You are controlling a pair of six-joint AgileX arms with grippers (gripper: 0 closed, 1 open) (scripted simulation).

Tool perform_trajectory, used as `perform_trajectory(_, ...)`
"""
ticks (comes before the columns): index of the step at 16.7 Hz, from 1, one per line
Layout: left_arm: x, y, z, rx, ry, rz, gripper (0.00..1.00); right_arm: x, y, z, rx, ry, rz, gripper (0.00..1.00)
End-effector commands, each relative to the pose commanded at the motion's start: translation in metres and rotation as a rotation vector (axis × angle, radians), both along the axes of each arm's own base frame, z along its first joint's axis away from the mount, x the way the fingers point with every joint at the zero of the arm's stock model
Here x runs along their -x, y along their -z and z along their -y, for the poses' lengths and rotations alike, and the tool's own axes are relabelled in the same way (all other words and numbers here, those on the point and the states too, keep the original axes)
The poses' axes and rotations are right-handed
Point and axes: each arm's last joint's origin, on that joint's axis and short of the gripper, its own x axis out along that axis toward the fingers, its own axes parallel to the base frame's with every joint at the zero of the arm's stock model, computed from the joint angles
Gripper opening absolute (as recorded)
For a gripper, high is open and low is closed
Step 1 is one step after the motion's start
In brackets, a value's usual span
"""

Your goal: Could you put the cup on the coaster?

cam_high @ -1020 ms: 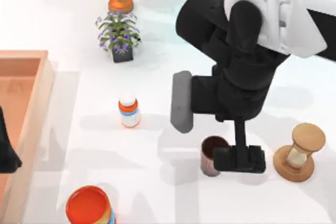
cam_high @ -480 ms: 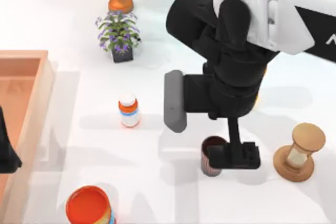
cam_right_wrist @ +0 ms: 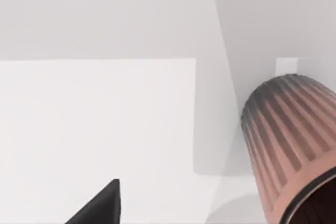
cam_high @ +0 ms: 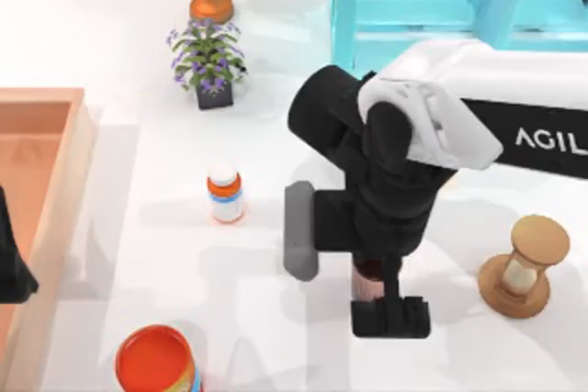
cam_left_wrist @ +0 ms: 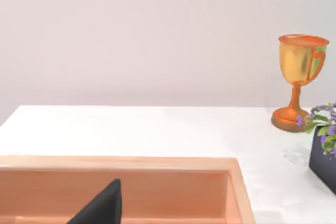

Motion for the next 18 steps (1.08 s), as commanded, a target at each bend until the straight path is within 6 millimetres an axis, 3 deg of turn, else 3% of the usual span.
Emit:
perform_trajectory(2, 0.0, 0.0, 0.0, 0.0, 0.0, 0.0, 1.0, 0.002, 0.0152, 0.0017, 0.006, -0.001, -0.006, 1.0)
perform_trajectory(6, 0.0, 0.0, 0.0, 0.0, 0.0, 0.0, 1.0, 0.0025, 0.0183, 0.002, 0.007, -0.001, -0.007, 1.0)
perform_trajectory(18, 0.0, 0.0, 0.0, 0.0, 0.0, 0.0, 1.0, 0.0025, 0.0183, 0.002, 0.007, -0.001, -0.007, 0.1)
